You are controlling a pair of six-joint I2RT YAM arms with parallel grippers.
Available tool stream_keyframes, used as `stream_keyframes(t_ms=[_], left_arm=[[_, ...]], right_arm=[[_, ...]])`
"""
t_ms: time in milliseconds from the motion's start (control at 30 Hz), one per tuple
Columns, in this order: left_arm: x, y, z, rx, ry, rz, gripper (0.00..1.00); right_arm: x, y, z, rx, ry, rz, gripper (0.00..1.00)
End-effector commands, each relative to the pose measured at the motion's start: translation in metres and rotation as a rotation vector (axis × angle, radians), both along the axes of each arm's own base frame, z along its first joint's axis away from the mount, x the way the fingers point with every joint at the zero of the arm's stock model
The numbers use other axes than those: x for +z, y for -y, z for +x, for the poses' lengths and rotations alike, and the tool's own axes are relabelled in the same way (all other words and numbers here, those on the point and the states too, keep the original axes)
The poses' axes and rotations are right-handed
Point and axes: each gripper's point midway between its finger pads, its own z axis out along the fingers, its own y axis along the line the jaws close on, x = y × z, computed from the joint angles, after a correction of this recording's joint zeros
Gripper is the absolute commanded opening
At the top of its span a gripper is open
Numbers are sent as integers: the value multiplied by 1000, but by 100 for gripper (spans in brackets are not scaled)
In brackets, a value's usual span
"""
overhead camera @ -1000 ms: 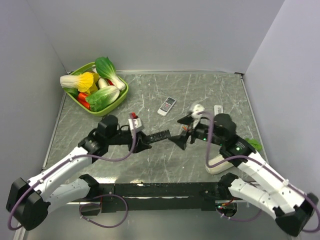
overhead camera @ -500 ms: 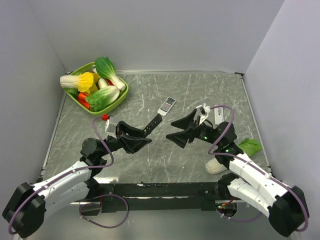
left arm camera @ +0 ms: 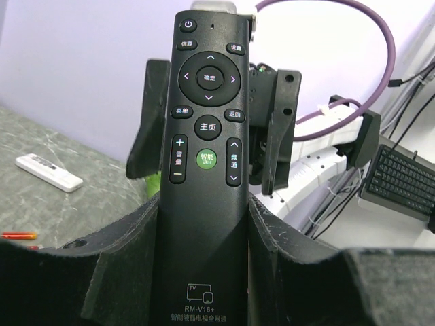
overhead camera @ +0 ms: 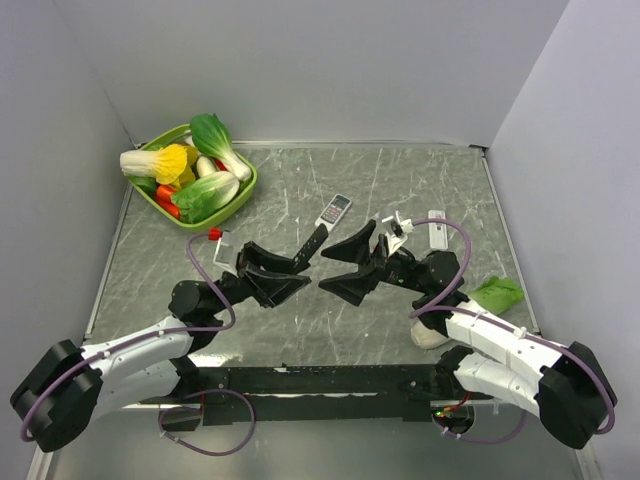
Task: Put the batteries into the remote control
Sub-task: Adjust the remote control.
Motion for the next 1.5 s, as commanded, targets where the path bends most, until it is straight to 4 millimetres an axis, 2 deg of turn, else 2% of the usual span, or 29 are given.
stream_keyframes(t_ms=[0, 400, 600, 767, 867, 900, 967, 1000, 1033, 1067, 1100, 1133, 1167, 1200, 1233, 1267, 1300, 1333, 1400, 1433, 1467], left_arm=[[27, 1, -8, 3, 90, -56, 21], [23, 11, -15, -27, 101, -37, 21], [24, 11, -15, -24, 103, -38, 21], [25, 14, -19, -48, 109, -31, 21], [20, 16, -20, -63, 102, -13, 21], [18, 16, -21, -65, 99, -9, 22], [15, 17, -21, -69, 95, 3, 22], [13, 17, -21, -66, 91, 10, 22], [12, 17, -19, -57, 98, 22, 22], [15, 17, -20, -55, 108, 24, 24], [8, 19, -18, -58, 90, 62, 28], [9, 19, -18, -49, 106, 75, 33], [16, 20, -17, -41, 121, 83, 48], [3, 23, -11, -30, 78, 144, 55], [7, 21, -9, -7, 104, 156, 65], [13, 21, -7, 7, 110, 164, 69], [6, 21, -4, 19, 87, 205, 72], [8, 19, -2, 40, 109, 220, 77], [18, 20, 0, 54, 133, 236, 83], [10, 21, 4, 63, 125, 286, 86], [19, 22, 5, 65, 139, 291, 87]], right_arm=[[48, 2, -1, -15, 123, 101, 98], [70, -10, 0, 34, 140, 130, 95], [72, -16, -8, 78, 154, 125, 85], [72, -18, -11, 101, 158, 129, 70], [75, -17, -13, 109, 169, 132, 57], [75, -17, -14, 110, 172, 128, 47], [74, -17, -13, 103, 182, 104, 36], [73, -17, -13, 103, 187, 94, 25], [71, -18, -13, 100, 189, 74, 20], [69, -18, -12, 100, 188, 63, 15], [67, -19, -13, 104, 188, 51, 6], [69, -19, -13, 102, 206, 42, 3], [61, -21, -10, 105, 181, 5, 0], [57, -22, -10, 112, 172, -19, 0], [59, -23, -10, 115, 194, -34, 0], [50, -25, -9, 126, 163, -74, 0], [47, -26, -9, 134, 157, -91, 0], [48, -27, -7, 134, 163, -104, 0], [37, -29, -6, 145, 139, -158, 0], [37, -31, -5, 149, 134, -168, 0], [36, -31, -4, 147, 129, -177, 0]])
